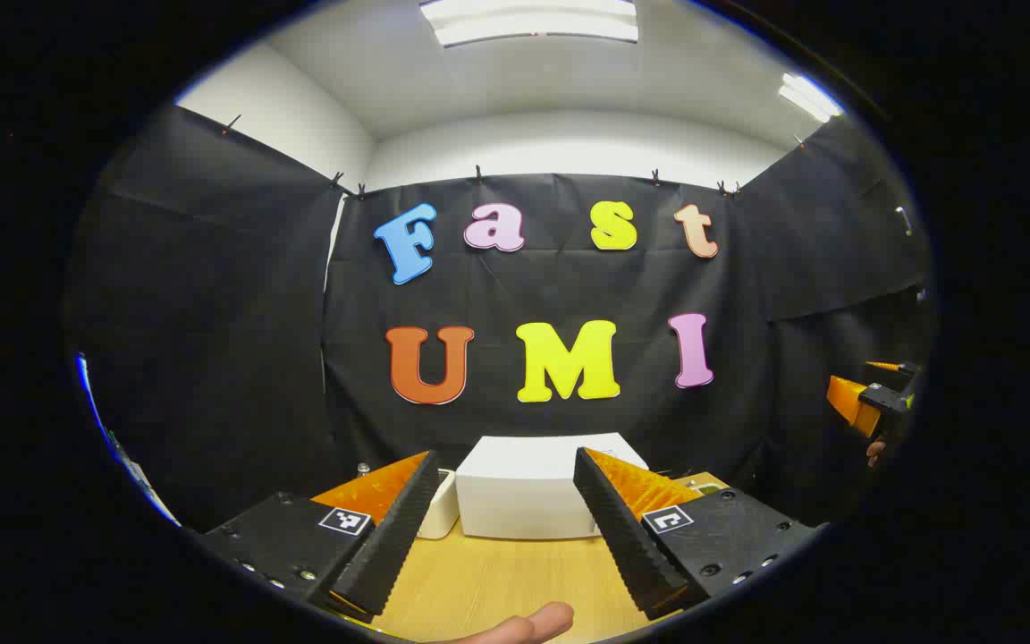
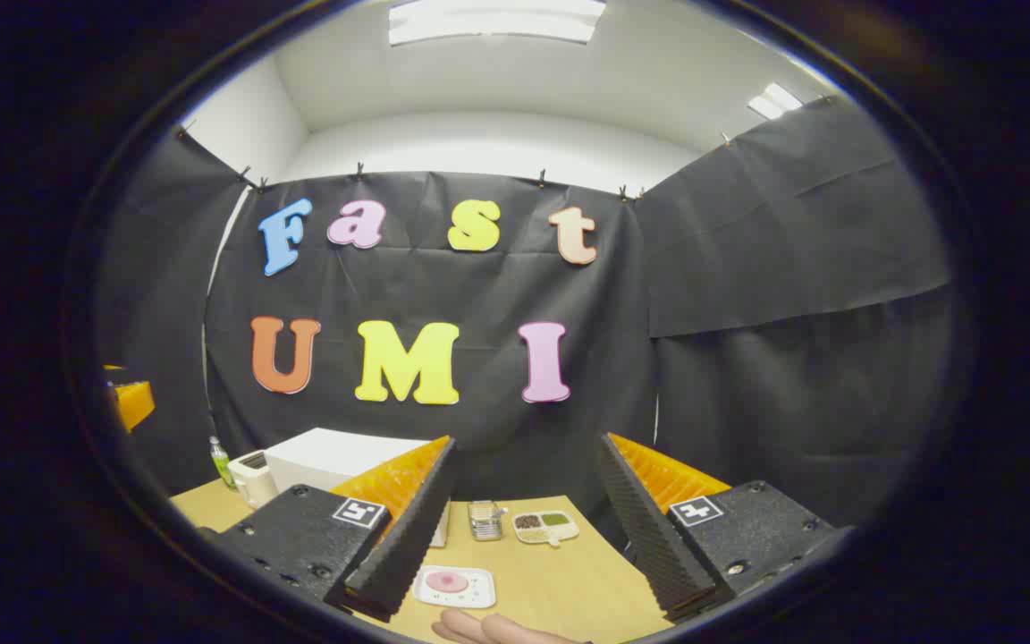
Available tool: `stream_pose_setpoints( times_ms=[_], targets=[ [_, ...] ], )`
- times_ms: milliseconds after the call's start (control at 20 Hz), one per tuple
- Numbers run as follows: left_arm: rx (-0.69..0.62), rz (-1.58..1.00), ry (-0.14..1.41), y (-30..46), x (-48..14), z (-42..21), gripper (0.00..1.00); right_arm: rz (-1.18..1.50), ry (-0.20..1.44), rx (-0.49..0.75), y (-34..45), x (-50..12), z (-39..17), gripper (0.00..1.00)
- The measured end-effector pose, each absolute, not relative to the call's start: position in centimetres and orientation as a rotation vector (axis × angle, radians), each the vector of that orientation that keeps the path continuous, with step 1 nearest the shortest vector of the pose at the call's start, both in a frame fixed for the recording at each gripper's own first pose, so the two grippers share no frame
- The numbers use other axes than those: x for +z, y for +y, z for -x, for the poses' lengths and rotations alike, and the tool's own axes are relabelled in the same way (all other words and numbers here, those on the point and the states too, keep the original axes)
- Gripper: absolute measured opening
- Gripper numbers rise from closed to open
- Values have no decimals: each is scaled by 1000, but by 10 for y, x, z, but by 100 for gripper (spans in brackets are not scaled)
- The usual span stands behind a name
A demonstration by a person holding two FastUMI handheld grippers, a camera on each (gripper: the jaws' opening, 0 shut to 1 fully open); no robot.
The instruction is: Open the microwave oven with the left hand, put the food in, and close the microwave oven.
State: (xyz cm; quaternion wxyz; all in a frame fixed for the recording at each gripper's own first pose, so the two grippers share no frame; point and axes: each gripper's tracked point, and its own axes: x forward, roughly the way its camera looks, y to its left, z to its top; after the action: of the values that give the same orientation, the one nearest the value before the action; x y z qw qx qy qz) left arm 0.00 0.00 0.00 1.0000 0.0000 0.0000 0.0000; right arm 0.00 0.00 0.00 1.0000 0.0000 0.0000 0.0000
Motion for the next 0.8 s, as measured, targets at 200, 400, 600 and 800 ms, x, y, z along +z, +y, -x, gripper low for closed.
stream_pose_setpoints(
  times_ms=[200,400,600,800],
  targets=[
    [29,-10,4,12,-5,-3,94,-3,-5,-13,-8,-1,0,100],
    [21,31,-3,17,-6,-8,94,-4,-2,-9,-8,0,-2,100],
    [24,47,4,27,-10,-13,94,-8,-5,0,-3,1,-2,100],
    [31,62,16,33,-16,-26,91,-2,-28,-5,-3,3,-5,100]
  ],
)
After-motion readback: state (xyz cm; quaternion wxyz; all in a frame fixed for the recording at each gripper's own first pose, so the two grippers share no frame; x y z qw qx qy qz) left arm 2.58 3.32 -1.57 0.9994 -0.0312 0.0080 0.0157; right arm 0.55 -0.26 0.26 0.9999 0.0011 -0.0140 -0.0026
